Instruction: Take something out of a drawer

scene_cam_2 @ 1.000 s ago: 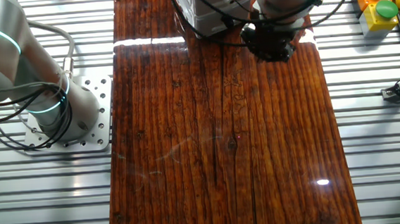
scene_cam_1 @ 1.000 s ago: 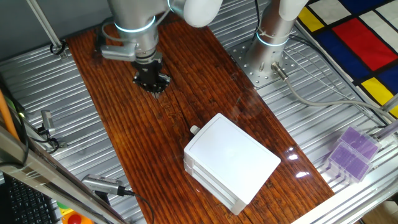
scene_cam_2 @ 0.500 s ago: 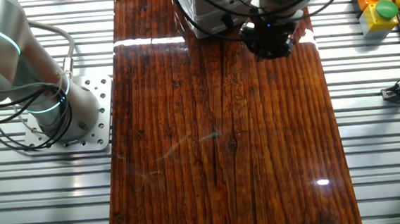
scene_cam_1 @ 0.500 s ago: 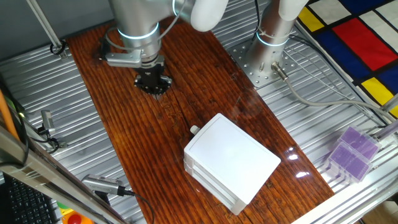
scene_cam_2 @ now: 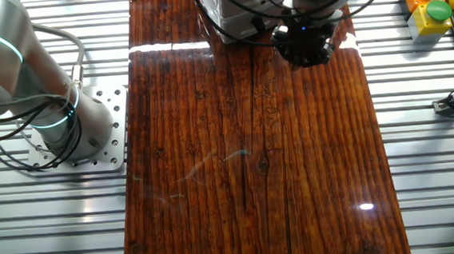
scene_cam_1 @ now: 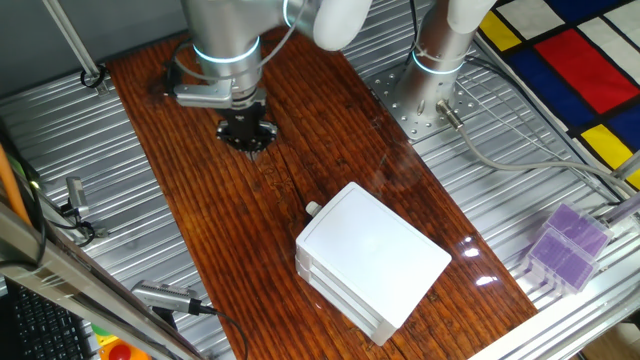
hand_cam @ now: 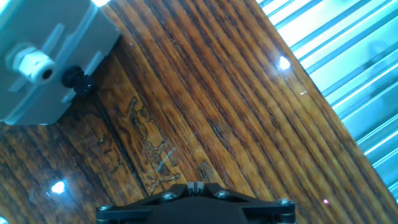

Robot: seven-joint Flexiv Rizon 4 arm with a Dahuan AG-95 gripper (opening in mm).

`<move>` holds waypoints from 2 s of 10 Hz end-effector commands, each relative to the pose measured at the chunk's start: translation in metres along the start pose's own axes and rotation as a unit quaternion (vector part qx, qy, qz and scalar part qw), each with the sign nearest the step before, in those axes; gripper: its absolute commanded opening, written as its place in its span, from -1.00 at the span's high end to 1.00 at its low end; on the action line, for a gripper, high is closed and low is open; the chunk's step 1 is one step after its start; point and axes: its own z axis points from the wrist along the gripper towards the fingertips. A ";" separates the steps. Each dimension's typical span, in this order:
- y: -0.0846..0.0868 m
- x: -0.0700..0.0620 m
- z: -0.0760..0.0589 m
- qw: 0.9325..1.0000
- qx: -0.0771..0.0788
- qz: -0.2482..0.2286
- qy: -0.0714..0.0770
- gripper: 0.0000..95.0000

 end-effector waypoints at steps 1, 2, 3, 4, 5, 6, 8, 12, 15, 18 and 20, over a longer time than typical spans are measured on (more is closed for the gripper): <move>-0.001 -0.001 0.001 0.991 -0.005 -0.135 0.002 1.00; -0.001 -0.001 0.001 0.988 -0.004 -0.155 0.001 1.00; -0.001 -0.001 0.001 0.986 -0.004 -0.169 0.002 1.00; -0.001 -0.001 0.001 0.980 -0.003 -0.197 0.006 1.00; -0.001 -0.001 0.001 0.977 -0.003 -0.214 0.006 1.00; -0.001 -0.001 0.001 0.973 -0.003 -0.232 0.007 1.00; -0.001 -0.001 0.001 0.968 -0.004 -0.253 0.001 1.00; -0.001 -0.001 0.001 0.961 -0.007 -0.276 -0.004 1.00; -0.001 -0.001 0.001 0.960 -0.009 -0.279 -0.008 1.00; 0.000 -0.009 0.009 0.957 -0.022 -0.288 -0.033 1.00; 0.004 -0.019 0.020 0.949 -0.025 -0.310 -0.053 0.60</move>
